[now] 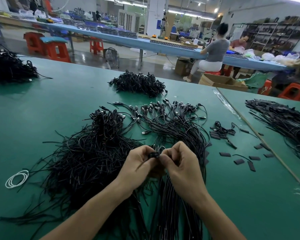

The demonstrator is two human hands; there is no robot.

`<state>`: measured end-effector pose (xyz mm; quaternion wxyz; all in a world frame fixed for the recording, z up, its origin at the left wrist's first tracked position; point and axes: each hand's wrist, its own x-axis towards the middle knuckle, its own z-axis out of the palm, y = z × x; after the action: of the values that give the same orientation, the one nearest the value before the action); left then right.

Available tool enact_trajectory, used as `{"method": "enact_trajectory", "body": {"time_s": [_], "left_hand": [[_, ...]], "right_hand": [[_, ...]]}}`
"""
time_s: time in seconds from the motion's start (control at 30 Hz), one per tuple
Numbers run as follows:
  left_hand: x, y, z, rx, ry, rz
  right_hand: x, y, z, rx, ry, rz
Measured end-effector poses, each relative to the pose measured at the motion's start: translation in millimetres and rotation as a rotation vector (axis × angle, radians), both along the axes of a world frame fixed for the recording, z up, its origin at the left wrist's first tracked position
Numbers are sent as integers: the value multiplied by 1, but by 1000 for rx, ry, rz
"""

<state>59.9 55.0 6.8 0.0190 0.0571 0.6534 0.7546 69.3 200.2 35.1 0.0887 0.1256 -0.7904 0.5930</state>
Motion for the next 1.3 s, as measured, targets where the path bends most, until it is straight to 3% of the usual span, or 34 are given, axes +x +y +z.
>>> {"method": "enact_trajectory", "body": {"time_s": [0.23,0.47,0.57,0.63,0.77,1.0,1.3], "left_hand": [[-3,-5,8,413,-154,-79],[0,-6,-1,105,139,-36],[1,-5,-8,-263,239,88],[2,-4,-10,-390,205,191],[3,-1,-9,-283,78,112],[-2,-4,0,313,-194,39],[-2,-20,-1,-87,99,-78]], "right_hand": [[-1,1,-3,5,-97,15],[-7,5,-8,98,-49,-77],[-7,5,-6,164,86,-176],[-7,3,-5,164,113,-167],[-5,0,-4,133,108,-137],[-3,0,-5,-20,-32,5],[-8,3,-15,-222,-275,118]]}}
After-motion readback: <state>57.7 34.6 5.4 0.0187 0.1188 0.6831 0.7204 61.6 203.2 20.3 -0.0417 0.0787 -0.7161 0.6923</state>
